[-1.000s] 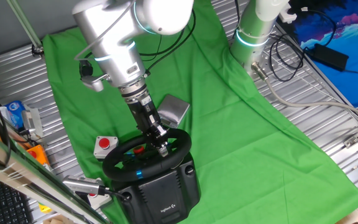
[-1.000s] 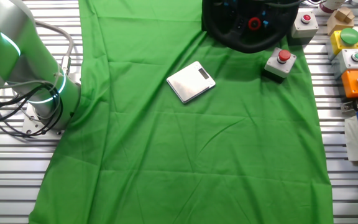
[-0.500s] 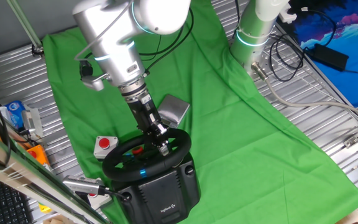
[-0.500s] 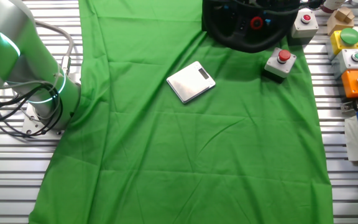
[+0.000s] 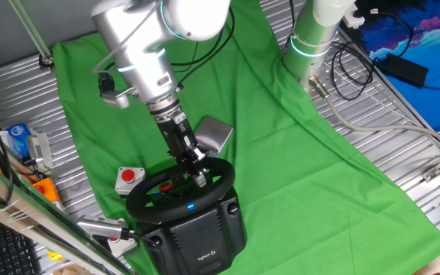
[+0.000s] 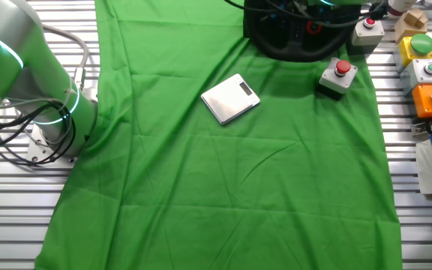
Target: Rotate the steering wheel 90 degrees counterclockwise
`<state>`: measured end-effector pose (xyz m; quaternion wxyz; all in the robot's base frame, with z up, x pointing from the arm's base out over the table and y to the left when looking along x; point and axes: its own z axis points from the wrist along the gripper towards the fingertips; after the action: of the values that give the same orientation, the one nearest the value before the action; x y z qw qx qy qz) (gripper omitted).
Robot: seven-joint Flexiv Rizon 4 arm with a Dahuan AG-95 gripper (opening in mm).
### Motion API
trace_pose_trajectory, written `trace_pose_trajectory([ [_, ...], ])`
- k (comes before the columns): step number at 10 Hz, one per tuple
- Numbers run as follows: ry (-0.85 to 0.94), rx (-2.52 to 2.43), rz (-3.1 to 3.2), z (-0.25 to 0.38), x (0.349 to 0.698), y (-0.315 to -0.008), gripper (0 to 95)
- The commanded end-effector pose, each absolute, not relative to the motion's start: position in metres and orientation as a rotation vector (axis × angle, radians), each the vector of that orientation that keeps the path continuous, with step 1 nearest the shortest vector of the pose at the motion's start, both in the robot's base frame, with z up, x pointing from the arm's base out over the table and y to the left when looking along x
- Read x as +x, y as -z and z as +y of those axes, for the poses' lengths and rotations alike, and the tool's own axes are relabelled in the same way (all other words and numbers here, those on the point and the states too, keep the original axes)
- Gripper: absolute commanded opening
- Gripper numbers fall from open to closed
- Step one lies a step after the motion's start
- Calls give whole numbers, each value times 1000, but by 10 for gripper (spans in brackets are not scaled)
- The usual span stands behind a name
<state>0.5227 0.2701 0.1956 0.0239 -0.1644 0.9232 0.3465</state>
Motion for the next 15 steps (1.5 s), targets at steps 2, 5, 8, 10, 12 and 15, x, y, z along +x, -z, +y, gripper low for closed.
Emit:
trace_pose_trajectory([
  [2,-1074,-518,2851,268,522,-194,0],
  [5,-1082,-482,2870,269,521,-199,0],
  [8,-1084,-439,2887,272,524,-212,0],
  [10,-1086,-435,2879,276,528,-210,0],
  [12,-1091,-425,2881,278,530,-209,0],
  [15,-1092,-409,2884,286,528,-205,0],
])
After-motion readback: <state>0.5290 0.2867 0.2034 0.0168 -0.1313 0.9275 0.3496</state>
